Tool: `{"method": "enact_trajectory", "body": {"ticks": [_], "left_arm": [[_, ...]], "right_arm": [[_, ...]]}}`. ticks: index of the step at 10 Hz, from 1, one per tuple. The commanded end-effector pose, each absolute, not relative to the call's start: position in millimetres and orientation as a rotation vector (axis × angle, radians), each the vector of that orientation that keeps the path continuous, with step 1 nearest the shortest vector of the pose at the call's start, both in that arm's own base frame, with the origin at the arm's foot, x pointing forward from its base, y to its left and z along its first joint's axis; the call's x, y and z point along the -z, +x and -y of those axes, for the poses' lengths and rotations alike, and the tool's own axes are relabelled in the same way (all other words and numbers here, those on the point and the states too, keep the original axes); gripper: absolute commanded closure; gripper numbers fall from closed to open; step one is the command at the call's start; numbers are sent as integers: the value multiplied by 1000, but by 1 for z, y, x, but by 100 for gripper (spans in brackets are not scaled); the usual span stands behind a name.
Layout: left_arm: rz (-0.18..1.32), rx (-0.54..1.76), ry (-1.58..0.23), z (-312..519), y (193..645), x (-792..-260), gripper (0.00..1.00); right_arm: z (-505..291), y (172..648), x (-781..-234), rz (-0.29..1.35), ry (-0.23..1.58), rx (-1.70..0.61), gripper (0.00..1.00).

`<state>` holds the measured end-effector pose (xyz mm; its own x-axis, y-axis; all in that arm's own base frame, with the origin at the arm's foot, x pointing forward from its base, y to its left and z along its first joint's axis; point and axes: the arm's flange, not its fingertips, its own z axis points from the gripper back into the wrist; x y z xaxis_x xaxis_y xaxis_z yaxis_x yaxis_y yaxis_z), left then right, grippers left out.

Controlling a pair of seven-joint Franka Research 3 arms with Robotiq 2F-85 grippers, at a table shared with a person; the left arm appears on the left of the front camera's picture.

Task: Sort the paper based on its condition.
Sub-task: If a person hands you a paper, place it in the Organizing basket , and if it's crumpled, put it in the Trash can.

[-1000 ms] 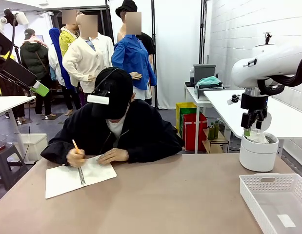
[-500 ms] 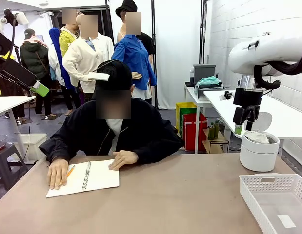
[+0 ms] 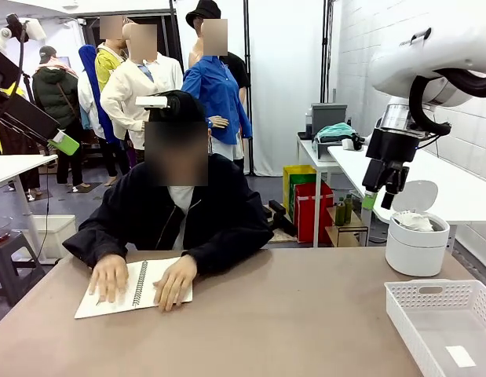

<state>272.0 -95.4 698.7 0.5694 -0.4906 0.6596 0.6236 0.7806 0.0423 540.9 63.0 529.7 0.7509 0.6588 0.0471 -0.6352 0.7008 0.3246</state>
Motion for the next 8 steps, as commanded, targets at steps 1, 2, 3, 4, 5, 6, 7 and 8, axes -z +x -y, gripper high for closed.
{"method": "enact_trajectory", "body": {"ticks": [1, 2, 3, 4, 5, 6, 7, 8], "left_arm": [[708, 658, -202, 95, 272, -699, 0], [708, 658, -202, 95, 272, -699, 0], [708, 658, -202, 95, 272, -699, 0], [708, 658, -202, 95, 272, -699, 0], [708, 658, -202, 95, 272, -699, 0], [708, 658, -202, 95, 272, -699, 0], [708, 658, -202, 95, 272, -699, 0], [708, 658, -202, 95, 272, -699, 0]], "right_arm": [[-78, 512, -524, -36, 389, -759, 0], [-84, 499, -529, -31, 404, -815, 0], [-85, 500, -536, -38, 408, -847, 0], [-83, 517, -533, -62, 379, -759, 0], [-83, 517, -533, -62, 379, -759, 0], [-83, 517, -533, -62, 379, -759, 0], [-83, 517, -533, -62, 379, -759, 0], [-83, 517, -533, -62, 379, -759, 0]]}}
